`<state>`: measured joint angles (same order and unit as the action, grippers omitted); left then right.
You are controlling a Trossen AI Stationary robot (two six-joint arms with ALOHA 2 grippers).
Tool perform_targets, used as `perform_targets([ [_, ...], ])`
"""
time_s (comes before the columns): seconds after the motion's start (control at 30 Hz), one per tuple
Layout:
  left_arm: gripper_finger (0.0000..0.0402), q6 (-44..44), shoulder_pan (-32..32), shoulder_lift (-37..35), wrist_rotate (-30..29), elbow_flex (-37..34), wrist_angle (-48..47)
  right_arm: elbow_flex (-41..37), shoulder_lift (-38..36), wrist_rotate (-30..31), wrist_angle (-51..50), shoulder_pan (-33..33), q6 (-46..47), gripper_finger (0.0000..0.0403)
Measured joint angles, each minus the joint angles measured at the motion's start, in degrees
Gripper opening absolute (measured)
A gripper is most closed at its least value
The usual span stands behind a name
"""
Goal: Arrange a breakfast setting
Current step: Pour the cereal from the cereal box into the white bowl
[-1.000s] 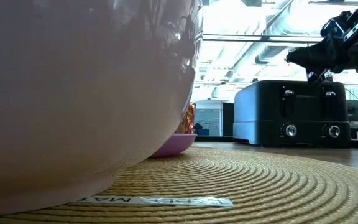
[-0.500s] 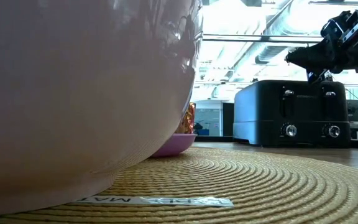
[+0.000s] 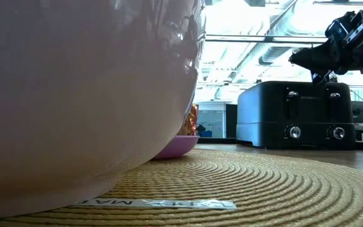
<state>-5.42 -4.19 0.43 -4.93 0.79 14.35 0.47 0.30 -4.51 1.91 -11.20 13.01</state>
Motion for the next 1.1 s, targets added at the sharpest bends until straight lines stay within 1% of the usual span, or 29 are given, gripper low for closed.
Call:
perform_targets([
  [0.2,0.0339,0.2,0.0,3.3,-0.3,2.9,0.2,0.0,0.0,0.1,0.0,0.0,0.0,0.0],
  [0.33,0.0339,1.1,0.0,7.5,-1.2,5.2,-0.2,0.0,0.0,0.1,0.0,0.0,0.0,0.0],
  [0.43,0.0339,0.7,0.0,11.3,-3.3,7.3,-1.5,0.0,0.0,0.0,0.0,0.0,0.1,0.0],
  [0.57,0.0339,-4.0,0.0,15.9,-4.2,10.3,-2.4,0.0,0.0,0.0,0.0,0.0,1.9,0.0],
  [0.9,0.0339,-14.4,0.0,24.2,-4.2,19.8,-13.3,0.0,0.0,-0.2,0.0,0.0,2.0,0.0],
  [1.1,0.0339,-20.5,0.0,26.9,-1.5,23.0,-18.9,0.0,0.0,-0.2,0.0,0.0,2.0,0.0],
])
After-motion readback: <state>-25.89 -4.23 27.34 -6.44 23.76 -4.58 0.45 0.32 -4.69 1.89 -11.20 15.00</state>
